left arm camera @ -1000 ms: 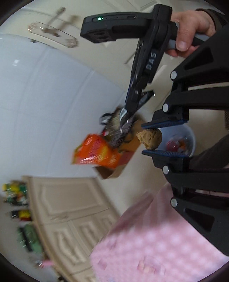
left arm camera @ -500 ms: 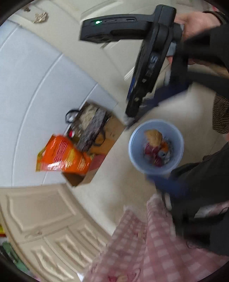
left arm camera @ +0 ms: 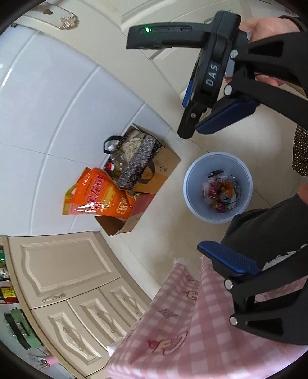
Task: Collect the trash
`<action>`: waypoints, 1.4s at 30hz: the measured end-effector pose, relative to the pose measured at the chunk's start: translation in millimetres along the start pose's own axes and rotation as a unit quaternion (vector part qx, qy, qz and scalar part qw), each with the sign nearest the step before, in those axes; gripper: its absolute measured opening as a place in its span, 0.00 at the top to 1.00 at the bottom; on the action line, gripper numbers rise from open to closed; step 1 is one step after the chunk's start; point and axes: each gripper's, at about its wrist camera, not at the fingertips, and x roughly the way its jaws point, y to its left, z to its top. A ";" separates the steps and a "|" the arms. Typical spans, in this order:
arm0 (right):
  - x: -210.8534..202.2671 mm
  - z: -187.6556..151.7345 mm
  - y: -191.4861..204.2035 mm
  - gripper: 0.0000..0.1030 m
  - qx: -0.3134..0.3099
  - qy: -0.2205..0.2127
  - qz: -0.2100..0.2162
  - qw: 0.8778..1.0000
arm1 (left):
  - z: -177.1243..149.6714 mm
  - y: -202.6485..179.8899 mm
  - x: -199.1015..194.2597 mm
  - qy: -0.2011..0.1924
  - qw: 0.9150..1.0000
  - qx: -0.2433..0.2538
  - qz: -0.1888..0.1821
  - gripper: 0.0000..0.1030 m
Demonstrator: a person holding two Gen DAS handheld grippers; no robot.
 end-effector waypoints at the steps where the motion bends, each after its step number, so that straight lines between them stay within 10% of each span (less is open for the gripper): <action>1: -2.6 -0.2 3.0 0.06 -0.003 -0.002 0.001 1.000 | 0.0 0.3 -7.1 -0.008 1.000 0.000 0.001 0.13; 12: -68.1 -4.1 111.7 0.06 -0.090 -0.069 0.020 0.993 | -15.2 38.9 -125.6 -0.117 0.993 -0.020 0.019 0.13; 20: -116.9 -30.7 235.7 0.06 -0.198 -0.121 0.061 0.971 | -44.7 97.9 -243.2 -0.216 0.971 -0.057 0.086 0.08; 42: -195.1 -166.3 460.6 0.06 -0.391 -0.192 0.152 0.887 | -171.9 195.4 -461.0 -0.354 0.865 -0.200 0.294 0.05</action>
